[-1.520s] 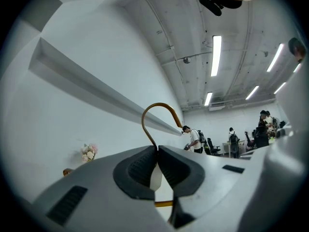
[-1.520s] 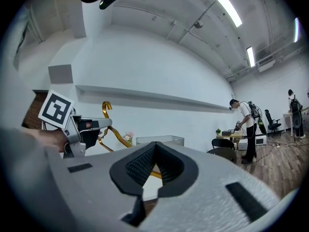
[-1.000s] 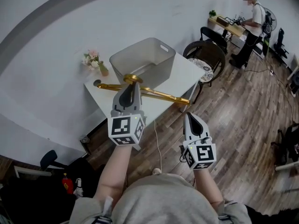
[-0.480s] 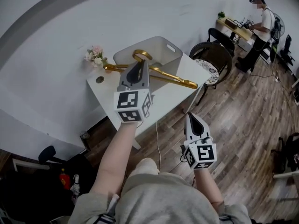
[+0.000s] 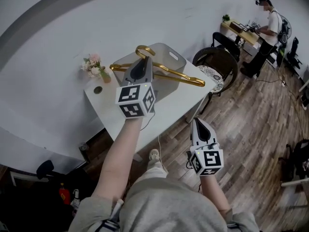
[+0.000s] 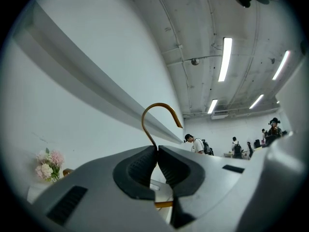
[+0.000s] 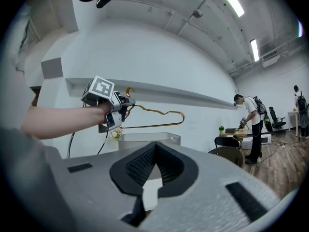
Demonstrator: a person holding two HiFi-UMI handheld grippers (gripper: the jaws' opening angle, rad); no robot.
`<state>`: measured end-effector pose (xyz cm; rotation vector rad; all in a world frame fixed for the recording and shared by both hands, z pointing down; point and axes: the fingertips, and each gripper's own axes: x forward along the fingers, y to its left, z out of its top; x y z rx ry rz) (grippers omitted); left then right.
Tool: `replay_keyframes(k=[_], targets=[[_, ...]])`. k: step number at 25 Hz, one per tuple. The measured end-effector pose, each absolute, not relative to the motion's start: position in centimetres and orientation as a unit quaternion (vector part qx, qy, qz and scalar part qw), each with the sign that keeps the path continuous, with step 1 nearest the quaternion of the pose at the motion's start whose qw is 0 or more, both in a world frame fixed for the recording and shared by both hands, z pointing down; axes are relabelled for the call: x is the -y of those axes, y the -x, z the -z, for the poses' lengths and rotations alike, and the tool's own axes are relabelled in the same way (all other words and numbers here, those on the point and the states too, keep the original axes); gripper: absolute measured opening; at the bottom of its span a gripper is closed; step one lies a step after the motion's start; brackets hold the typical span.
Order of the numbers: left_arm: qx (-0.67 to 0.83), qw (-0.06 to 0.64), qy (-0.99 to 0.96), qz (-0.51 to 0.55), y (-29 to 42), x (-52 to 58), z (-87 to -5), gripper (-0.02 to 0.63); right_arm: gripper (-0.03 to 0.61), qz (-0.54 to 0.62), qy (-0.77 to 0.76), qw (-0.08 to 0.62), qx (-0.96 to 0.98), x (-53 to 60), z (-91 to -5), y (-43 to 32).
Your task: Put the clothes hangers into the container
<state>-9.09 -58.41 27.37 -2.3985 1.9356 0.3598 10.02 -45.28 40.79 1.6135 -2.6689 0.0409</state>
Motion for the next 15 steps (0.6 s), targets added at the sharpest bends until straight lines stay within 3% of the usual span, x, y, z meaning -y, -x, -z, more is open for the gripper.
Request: replay_keyframes(k=[15], targets=[[-0.64,-0.038,0.762,-0.093,12.0,66.9,-32.6,0.021,-0.006,-0.017,-0.499,0.014,0.866,54.2,-40.3,-7.0]])
